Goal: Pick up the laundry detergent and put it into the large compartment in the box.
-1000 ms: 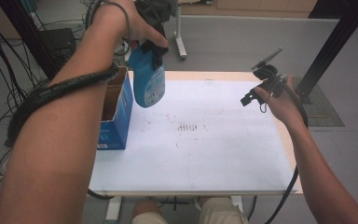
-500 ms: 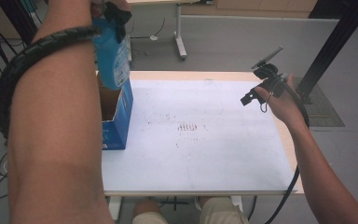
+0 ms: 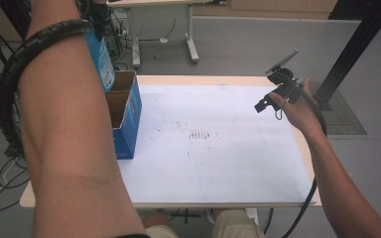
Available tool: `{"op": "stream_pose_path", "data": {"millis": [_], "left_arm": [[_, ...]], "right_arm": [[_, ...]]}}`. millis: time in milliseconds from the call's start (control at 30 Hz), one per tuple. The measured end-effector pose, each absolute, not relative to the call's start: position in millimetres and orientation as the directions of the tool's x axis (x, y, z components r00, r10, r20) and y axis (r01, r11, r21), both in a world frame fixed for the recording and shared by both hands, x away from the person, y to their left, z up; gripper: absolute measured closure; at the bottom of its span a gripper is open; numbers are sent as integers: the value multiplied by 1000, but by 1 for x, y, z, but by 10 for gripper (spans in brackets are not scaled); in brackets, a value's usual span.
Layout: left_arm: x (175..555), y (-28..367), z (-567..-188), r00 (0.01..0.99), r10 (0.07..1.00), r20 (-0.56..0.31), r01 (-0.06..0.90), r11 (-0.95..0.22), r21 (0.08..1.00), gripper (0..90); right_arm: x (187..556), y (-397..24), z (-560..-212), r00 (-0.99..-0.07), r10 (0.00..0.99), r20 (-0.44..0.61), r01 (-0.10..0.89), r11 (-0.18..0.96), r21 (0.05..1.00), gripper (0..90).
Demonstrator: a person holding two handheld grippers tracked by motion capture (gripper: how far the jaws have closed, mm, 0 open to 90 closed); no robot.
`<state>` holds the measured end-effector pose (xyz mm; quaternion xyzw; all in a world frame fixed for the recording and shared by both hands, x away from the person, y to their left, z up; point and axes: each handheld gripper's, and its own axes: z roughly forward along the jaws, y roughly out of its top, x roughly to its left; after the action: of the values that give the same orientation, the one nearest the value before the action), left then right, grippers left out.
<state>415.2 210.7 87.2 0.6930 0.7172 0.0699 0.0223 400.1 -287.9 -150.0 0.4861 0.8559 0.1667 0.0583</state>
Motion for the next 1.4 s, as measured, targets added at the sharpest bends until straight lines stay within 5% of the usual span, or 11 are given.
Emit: {"op": "stream_pose_path", "data": {"millis": [1400], "left_arm": [[434, 239, 6, -73, 997, 37, 994, 69, 90, 379]], "right_arm": [[404, -281, -151, -522, 851, 63, 817, 477, 324, 104]]}}
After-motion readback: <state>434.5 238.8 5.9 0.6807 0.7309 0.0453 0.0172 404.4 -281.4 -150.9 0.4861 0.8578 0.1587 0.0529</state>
